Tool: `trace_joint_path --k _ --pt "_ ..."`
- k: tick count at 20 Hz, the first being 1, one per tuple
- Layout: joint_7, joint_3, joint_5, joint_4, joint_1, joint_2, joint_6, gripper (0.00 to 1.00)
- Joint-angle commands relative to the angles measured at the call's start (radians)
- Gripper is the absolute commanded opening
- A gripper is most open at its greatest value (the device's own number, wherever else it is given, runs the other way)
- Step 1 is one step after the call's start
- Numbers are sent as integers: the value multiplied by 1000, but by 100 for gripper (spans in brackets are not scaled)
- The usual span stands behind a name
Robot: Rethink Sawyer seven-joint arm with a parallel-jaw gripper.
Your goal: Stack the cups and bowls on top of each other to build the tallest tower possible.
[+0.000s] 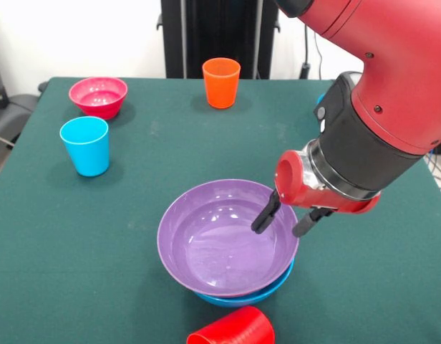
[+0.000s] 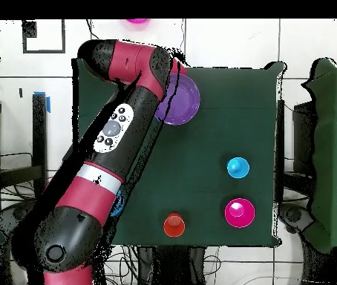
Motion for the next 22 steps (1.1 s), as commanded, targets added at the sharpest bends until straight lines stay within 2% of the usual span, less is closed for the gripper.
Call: trace_joint_path --k 1,7,9,11,16,22 --pt "190 146 -71 43 8 26 -27 100" --pt "198 160 -75 30 9 14 -2 100" --pt "204 143 -65 -35 -9 18 36 100" --pt "232 99 -35 -142 -43 39 98 100" --pt "287 32 17 -276 -78 74 139 100" --pt "289 19 29 -308 -80 84 145 100"
